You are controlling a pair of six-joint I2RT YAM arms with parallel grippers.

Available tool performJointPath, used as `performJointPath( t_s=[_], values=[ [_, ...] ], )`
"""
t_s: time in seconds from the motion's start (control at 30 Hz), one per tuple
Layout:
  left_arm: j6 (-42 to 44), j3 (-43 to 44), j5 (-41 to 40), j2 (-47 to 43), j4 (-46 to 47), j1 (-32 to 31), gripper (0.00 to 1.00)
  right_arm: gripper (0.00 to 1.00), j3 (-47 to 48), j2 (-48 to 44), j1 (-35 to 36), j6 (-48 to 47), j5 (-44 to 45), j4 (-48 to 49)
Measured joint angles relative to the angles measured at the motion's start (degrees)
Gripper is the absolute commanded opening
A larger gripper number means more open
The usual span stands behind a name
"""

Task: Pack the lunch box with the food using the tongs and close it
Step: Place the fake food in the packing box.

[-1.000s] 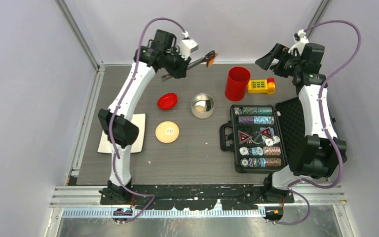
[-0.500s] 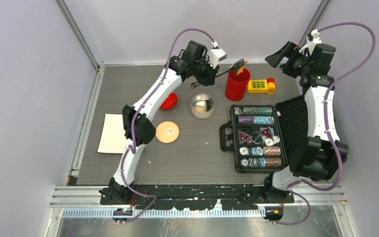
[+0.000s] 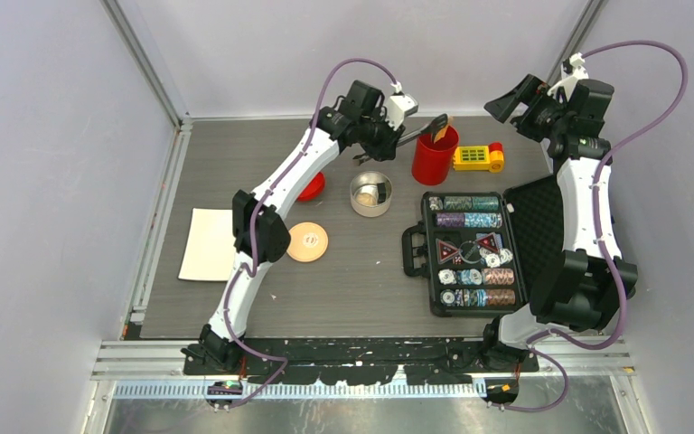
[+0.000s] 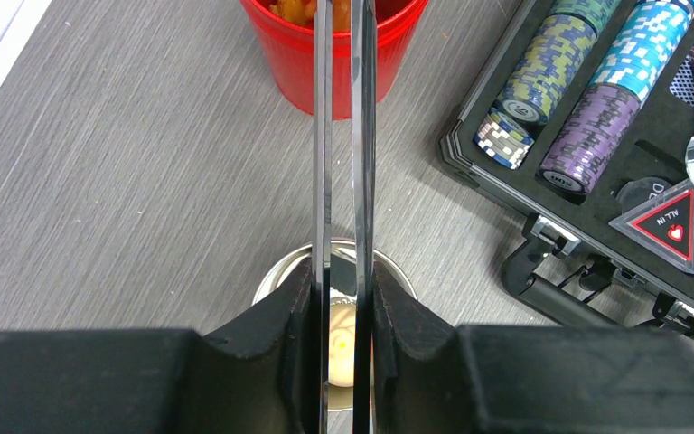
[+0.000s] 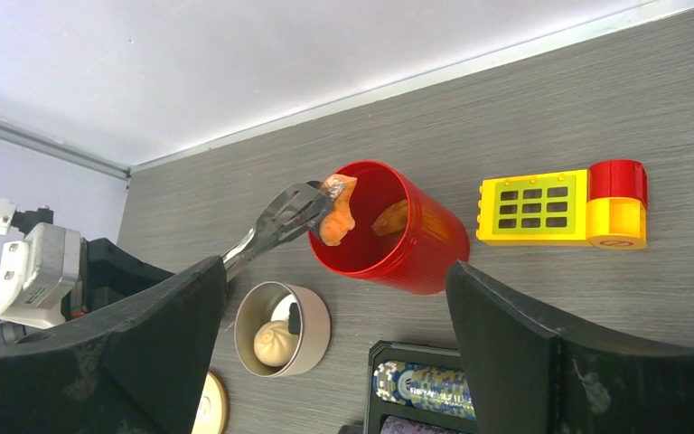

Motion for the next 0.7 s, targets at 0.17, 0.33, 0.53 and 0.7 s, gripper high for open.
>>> performJointPath(
  t_s=[0.17, 0.33, 0.53, 0.7],
  values=[
    [0.22, 0.0, -0.13, 0.09, 0.0, 0.0, 0.21, 0.95, 0.0, 0.0, 0.0, 0.17, -0.13, 0.26],
    [0.55, 0.0, -0.2, 0.09, 0.0, 0.0, 0.3, 0.95, 0.0, 0.0, 0.0, 0.28, -0.42, 0.26],
    [0.57, 0.0, -0.83, 0.09, 0.09, 0.0, 0.37, 0.95, 0.0, 0.02, 0.0, 0.42, -0.68, 0.26],
    [0.31, 0.0, -1.03, 0.09, 0.9, 0.0, 0.34, 0.95, 0.0, 0.02, 0.0, 0.5, -1.05, 0.26]
  ],
)
